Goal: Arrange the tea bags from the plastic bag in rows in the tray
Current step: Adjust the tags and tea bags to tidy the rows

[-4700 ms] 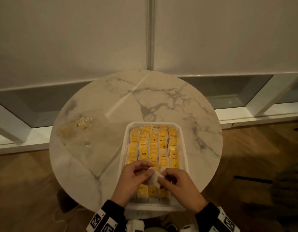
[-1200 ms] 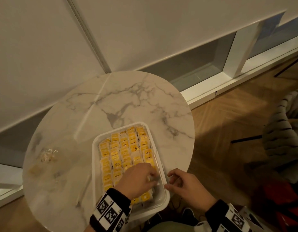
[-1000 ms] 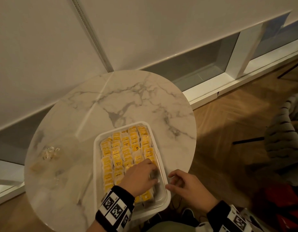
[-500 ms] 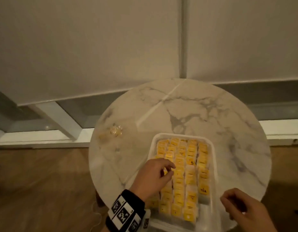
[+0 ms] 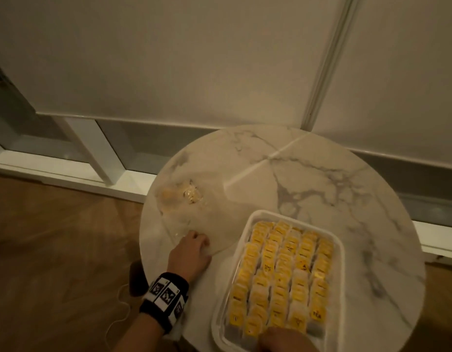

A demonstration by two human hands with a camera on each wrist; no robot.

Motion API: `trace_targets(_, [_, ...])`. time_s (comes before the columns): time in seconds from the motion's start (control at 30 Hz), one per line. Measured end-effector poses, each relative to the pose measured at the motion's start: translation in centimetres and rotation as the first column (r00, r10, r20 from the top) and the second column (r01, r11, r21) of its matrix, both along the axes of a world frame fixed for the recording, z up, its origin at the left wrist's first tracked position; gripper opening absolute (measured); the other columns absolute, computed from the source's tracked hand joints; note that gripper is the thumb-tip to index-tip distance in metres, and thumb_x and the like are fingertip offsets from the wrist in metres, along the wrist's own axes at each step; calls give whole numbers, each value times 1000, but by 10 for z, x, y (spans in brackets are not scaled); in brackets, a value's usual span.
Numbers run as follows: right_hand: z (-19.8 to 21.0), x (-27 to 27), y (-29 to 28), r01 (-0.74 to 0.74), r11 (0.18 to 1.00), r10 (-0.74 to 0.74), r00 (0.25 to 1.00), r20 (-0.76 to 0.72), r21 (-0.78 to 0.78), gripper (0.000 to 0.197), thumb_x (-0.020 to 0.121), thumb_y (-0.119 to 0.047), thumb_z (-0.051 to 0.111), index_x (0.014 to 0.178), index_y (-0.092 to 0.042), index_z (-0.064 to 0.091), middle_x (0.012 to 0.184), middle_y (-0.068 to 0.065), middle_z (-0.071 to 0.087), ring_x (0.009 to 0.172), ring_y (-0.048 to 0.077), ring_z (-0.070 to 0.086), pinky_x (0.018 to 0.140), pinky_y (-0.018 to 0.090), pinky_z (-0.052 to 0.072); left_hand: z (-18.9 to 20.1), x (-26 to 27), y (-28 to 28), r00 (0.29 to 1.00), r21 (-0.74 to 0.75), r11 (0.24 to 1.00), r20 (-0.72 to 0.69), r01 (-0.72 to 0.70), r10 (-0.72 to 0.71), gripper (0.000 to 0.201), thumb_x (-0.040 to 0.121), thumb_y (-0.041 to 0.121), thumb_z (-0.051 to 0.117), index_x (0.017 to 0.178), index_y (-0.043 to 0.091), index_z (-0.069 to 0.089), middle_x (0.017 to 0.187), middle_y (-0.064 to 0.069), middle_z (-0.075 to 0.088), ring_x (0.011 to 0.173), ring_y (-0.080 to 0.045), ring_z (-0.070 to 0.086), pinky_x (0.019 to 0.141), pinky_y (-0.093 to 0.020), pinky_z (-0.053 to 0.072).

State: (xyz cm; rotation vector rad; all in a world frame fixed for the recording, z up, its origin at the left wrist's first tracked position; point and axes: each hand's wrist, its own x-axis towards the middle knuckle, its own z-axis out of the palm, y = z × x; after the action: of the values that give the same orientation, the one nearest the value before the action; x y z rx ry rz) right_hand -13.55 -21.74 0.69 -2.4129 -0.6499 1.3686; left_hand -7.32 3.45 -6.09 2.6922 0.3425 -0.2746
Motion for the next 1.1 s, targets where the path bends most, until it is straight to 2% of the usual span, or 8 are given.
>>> trace_targets(0.13, [7,0,-23,42,994,-57,985,160,96,40,101,-22,44,141,-21,47,153,8,35,140,15,38,114,21,28,1,8,12,995,-159,984,30,-85,91,8,86,39,69,87,31,71,91,11,66,86,-11,62,77,-29,50])
trace_targets(0.2, [15,18,-28,89,992,-104,977,187,89,23,96,-29,57,118,-25,64,116,-5,57,124,11,53,104,17,37,7,10,19,985,-308,942,60,-133,159,9,85,38,74,78,31,74,81,13,70,79,-7,63,78,-31,52])
trace_targets(0.43, [13,55,-43,134,991,-135,956,260,20,23,82,-44,68,71,-40,48,89,-16,57,91,4,59,78,18,44,47,18,32,929,-587,800,212,-127,303,7,85,18,76,86,24,78,80,18,73,79,6,66,72,-6,44])
trace_targets(0.57, [37,75,-23,59,985,-124,899,420,164,8,89,-45,61,94,-40,61,92,-19,57,88,-2,54,79,15,44,79,21,44,846,-624,780,389,-50,365,10,85,17,76,88,27,77,85,17,75,87,5,67,74,-4,48])
trace_targets(0.7, [69,99,56,-214,753,-293,738,608,623,36,95,-40,51,126,-25,60,127,-8,56,118,4,50,101,22,40,117,24,53,684,-470,878,670,89,289,15,87,21,71,99,15,78,92,6,70,89,-5,64,73,-14,50])
trace_targets(0.83, [74,129,137,-393,832,-59,638,768,391,35,97,-30,47,126,-14,59,125,9,61,114,26,56,98,38,42,133,33,62,568,-377,920,784,111,252,12,89,20,69,100,22,75,88,1,67,81,-5,61,62,-16,46])
trace_targets(0.97, [75,147,165,-322,868,103,861,498,378,26,93,-17,47,85,-5,68,84,13,71,70,26,62,66,33,46,130,36,70,526,-439,896,779,69,341,14,90,14,69,102,17,76,89,-3,68,77,-14,64,52,-36,54])
trace_targets(1.1, [74,175,198,13,878,-112,978,178,479,25,95,-16,46,103,-5,67,96,14,72,76,24,70,64,33,54,130,34,69,553,-507,859,737,70,390,13,91,15,68,100,13,76,91,-1,69,83,-15,66,67,-39,59])
